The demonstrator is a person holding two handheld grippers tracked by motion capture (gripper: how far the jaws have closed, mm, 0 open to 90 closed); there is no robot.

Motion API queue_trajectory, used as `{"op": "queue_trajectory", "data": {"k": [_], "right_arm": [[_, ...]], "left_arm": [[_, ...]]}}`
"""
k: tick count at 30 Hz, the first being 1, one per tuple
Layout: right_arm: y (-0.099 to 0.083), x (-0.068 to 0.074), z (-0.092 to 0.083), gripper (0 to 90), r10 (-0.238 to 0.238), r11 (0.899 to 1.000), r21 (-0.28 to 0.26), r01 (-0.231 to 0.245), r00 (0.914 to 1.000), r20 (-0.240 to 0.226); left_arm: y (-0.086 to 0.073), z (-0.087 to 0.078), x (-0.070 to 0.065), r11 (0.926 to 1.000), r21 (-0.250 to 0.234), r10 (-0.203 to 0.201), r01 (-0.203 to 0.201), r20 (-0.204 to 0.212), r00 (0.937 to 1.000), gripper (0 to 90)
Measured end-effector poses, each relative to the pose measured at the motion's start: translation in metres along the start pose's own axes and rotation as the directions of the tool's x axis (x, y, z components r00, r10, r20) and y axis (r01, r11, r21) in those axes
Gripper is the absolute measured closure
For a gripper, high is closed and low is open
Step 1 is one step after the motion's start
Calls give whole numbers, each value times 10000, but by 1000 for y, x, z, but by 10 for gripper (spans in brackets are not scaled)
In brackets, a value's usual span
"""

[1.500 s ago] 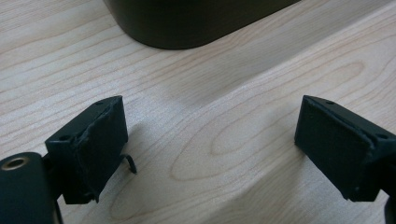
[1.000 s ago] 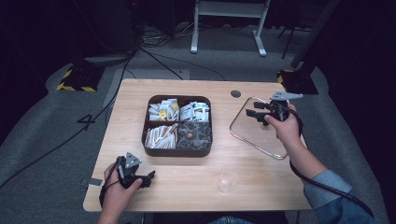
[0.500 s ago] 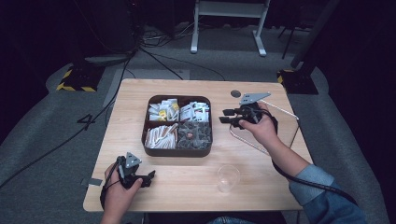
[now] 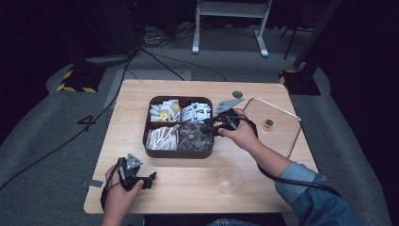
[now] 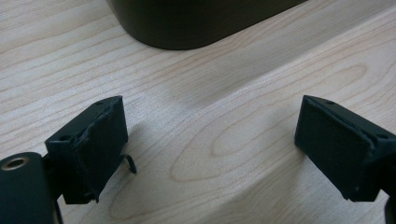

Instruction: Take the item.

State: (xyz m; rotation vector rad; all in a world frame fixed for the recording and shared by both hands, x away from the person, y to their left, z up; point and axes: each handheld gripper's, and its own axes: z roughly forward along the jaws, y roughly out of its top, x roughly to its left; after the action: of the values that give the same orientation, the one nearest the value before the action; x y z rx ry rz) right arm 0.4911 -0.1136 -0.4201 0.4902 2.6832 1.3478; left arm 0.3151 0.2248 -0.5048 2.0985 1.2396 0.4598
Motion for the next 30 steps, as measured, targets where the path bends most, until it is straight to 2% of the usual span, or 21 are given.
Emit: {"op": "queue_trajectory", "data": {"k": [8,15,17,19,21,30], "right_arm": [[-3,5,27,530,195,9998,57,-194,9994,-279],[-10,6,45,519,281,9986,461,-265,9990,-359],[-12,5,49,576,256,9983,525,-240,9992,-301],[-11,5,48,676,162,9977,659,-143,9995,-285],[-10,4,46,819,-31,9966,825,52,9997,-257],[-12,8,43,833,-144,9977,656,152,9998,-123]], "left_arm": [[0,0,0,10000,-1,1,-1,1,10000,99],[0,0,0,10000,0,-4,4,3,10000,99],[0,0,0,10000,2,0,0,3,10000,99],[0,0,0,10000,3,3,-3,4,10000,99],[0,0,0,10000,5,2,-2,4,10000,99],[0,0,1,10000,10,59,-59,34,10000,98]]}}
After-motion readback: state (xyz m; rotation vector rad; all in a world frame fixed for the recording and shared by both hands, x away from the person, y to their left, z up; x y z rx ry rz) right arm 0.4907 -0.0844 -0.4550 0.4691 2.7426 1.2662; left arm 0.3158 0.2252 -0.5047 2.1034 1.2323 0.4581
